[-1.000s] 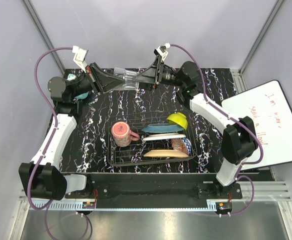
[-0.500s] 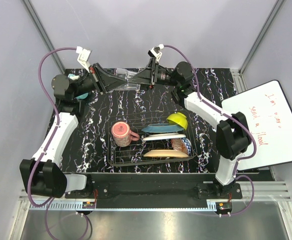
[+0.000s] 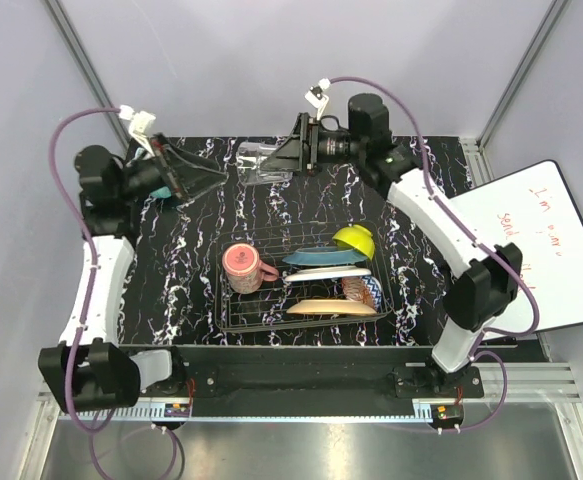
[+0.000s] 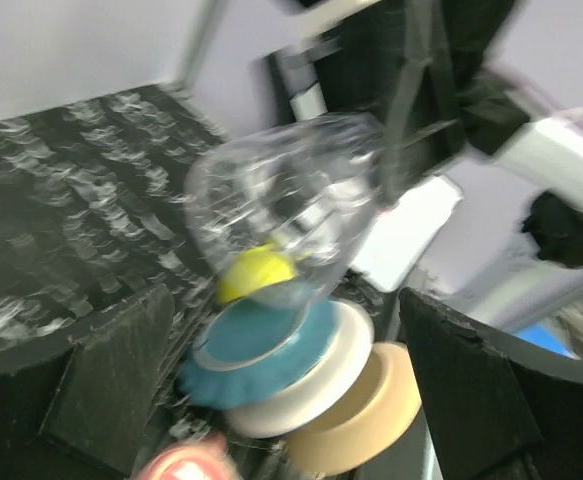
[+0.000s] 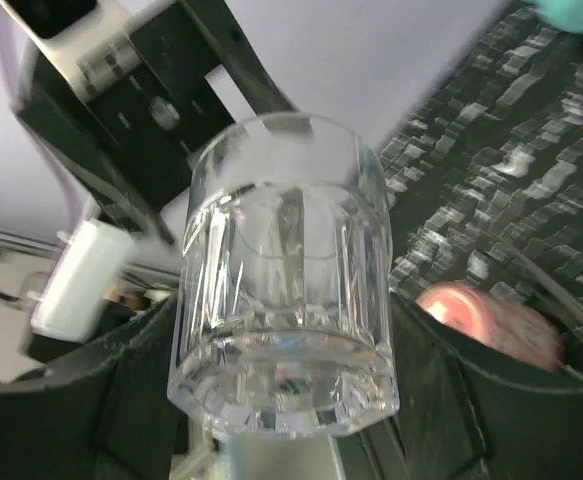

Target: Load the mixed dishes into the dish rack

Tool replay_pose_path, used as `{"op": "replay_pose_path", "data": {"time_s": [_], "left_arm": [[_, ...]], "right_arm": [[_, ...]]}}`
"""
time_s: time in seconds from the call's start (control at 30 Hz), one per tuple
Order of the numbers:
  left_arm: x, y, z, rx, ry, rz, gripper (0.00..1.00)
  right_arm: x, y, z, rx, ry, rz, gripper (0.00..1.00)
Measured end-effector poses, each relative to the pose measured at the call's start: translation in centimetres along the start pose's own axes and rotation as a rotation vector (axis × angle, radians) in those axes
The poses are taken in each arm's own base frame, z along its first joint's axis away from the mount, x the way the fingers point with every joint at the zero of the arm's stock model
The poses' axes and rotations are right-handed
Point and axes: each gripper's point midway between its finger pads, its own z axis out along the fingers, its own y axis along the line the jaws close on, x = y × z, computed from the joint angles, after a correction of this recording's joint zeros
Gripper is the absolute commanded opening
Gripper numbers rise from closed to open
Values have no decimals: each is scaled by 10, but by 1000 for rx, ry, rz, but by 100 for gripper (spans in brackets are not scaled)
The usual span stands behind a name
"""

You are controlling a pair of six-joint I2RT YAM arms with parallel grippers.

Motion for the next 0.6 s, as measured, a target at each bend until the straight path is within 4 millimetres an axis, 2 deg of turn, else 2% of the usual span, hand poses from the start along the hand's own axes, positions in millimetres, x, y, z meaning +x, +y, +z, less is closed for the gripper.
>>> {"op": "replay_pose_path", "data": {"time_s": [0.1, 0.2, 0.3, 0.4, 0.5, 0.6], "left_arm": [[-14, 25, -28, -128, -4, 34, 99], [-22, 41, -55, -223, -6, 61, 99], [-17, 57, -79, -296, -7, 48, 99], [-1, 68, -89, -328, 5, 22, 98], [17, 73, -92, -336, 26, -12, 96], [31, 78, -94, -337, 44, -31, 95]], "right_arm": [[-1, 0, -13, 162, 25, -100, 0], [14, -1, -24, 320, 87, -211, 0], [66, -2, -25, 451, 244, -307, 0], [122, -11, -24, 541, 429, -359, 0], [169, -34, -27, 652, 607, -407, 0], [201, -61, -37, 755, 747, -423, 0]]}}
